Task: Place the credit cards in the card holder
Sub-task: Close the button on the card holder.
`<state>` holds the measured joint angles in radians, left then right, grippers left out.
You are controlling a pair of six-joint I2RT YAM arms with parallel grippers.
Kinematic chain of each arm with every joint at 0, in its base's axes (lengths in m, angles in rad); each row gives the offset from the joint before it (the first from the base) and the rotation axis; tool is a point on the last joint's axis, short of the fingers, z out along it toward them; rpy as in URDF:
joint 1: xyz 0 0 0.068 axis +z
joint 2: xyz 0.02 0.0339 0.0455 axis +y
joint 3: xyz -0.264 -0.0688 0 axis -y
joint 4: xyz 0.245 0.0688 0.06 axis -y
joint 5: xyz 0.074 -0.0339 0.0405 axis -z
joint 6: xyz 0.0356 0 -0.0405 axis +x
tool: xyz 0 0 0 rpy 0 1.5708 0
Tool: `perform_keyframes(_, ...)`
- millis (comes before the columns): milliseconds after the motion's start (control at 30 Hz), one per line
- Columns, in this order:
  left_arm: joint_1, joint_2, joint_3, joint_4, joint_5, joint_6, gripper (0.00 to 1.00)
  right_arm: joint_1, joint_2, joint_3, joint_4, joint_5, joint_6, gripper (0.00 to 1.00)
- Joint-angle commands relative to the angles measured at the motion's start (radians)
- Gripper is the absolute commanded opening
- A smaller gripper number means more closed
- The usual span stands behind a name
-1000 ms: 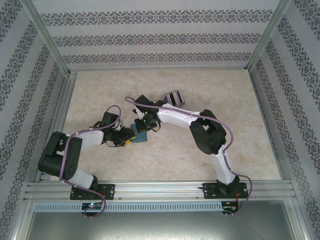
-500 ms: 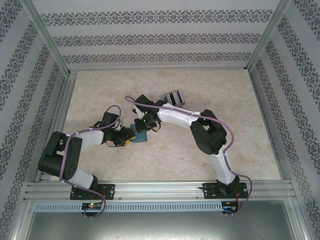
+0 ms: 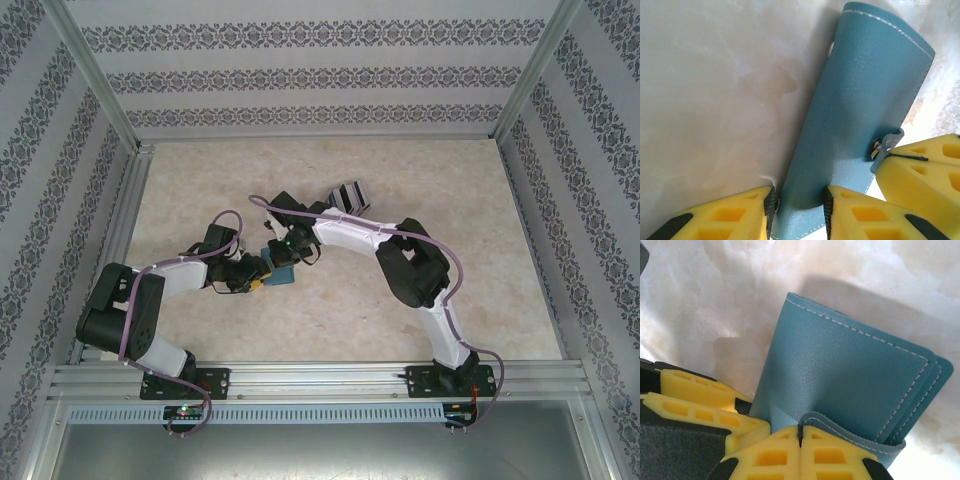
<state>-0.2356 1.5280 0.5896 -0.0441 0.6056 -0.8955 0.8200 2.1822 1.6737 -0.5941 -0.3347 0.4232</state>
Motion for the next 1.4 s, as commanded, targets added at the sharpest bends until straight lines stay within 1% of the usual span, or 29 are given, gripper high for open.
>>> perform_keyframes(0, -0.027, 0.073, 0.001, 0.064, -0.032, 0.001, 0.35, -0.013, 0.035, 0.024, -0.009, 0.001, 0.012, 0.00)
perform_keyframes(367, -0.027, 0.075, 0.001, 0.059, -0.033, 0.003, 0.35, -0.051, 0.070, 0.012, -0.015, 0.010, 0.006, 0.01)
perform_keyframes(733, -0.029, 0.077, -0.004, 0.062, -0.036, 0.003, 0.35, -0.066, 0.158, -0.002, -0.012, -0.052, 0.028, 0.01)
perform_keyframes(900, -0.029, 0.085, -0.008, 0.072, -0.034, 0.001, 0.35, -0.088, 0.174, -0.026, -0.017, -0.064, 0.027, 0.02)
perform_keyframes(967, -0.029, 0.086, -0.005, 0.073, -0.030, 0.001, 0.35, -0.090, 0.154, -0.034, -0.013, -0.066, 0.020, 0.02)
perform_keyframes(1033, -0.028, 0.079, 0.006, 0.059, -0.032, 0.012, 0.35, -0.086, 0.120, -0.026, -0.021, -0.058, 0.012, 0.06)
perform_keyframes(1133, -0.028, 0.048, 0.035, 0.010, -0.061, 0.043, 0.38, -0.075, 0.053, 0.012, -0.050, -0.030, -0.018, 0.17)
perform_keyframes(1200, -0.027, 0.014, 0.066, -0.046, -0.098, 0.074, 0.43, -0.067, 0.002, 0.040, -0.070, 0.004, -0.037, 0.28)
perform_keyframes(1367, -0.025, -0.094, 0.153, -0.206, -0.217, 0.163, 0.53, -0.059, -0.122, 0.060, -0.081, 0.085, -0.082, 0.41)
